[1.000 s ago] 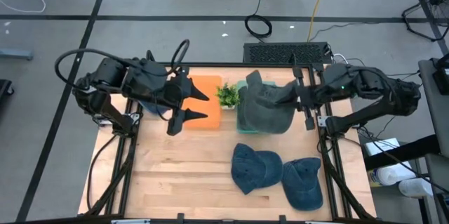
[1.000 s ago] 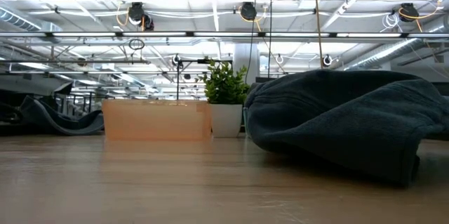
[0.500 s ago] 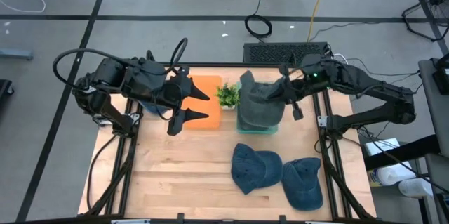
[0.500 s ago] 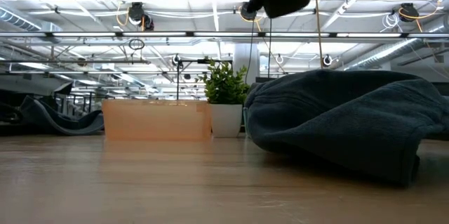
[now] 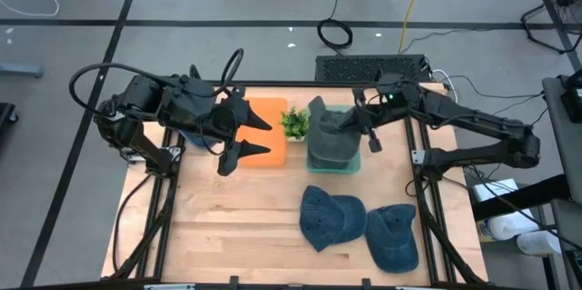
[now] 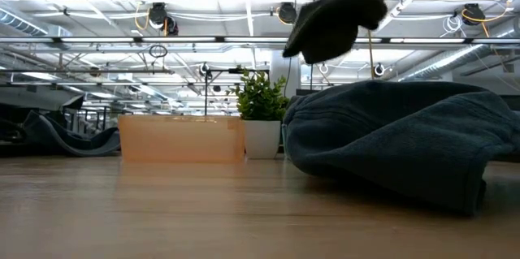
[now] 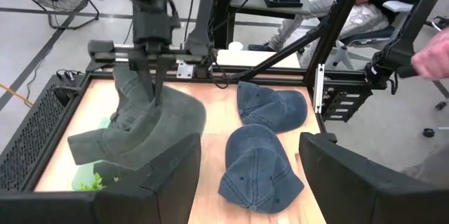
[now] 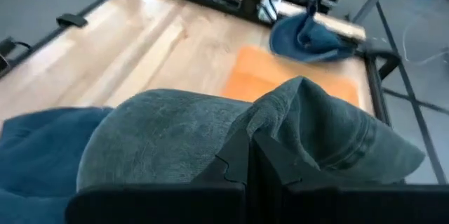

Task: Pick & Place hat
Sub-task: Put the gray cap into the green bin

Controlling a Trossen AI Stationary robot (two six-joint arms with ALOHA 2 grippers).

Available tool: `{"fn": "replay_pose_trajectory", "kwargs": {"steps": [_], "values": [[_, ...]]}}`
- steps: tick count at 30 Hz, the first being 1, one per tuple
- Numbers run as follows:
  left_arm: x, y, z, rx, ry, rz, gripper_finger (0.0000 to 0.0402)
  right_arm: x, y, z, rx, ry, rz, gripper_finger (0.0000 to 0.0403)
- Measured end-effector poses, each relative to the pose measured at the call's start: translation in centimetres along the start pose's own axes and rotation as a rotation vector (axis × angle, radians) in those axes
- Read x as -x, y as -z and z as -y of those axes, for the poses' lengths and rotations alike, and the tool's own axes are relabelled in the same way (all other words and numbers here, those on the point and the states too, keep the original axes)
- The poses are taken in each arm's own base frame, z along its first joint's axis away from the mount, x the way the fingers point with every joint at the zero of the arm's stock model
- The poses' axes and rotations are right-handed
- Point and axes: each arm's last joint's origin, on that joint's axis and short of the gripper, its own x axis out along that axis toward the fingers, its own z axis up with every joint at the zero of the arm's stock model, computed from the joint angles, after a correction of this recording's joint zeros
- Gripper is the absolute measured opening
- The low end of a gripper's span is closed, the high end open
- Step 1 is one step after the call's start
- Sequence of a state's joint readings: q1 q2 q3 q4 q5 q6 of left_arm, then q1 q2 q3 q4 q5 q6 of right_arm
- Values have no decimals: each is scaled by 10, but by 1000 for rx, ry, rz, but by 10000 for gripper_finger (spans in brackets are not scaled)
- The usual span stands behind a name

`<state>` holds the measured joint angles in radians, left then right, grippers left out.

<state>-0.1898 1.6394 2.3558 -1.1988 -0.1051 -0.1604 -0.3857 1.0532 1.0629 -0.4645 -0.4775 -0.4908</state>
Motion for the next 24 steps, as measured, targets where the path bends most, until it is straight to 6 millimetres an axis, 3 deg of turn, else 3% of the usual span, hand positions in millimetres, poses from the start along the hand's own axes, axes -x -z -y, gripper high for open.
{"fn": "replay_pose_trajectory", "kwargs": {"steps": [15, 24], "values": [[0, 0, -1, 1, -35, 5, 250, -26, 82, -8, -51, -57, -37, 0], [0, 0, -2, 26, -54, 9, 250, -50, 124, 2, -49, -11, -49, 0]]}}
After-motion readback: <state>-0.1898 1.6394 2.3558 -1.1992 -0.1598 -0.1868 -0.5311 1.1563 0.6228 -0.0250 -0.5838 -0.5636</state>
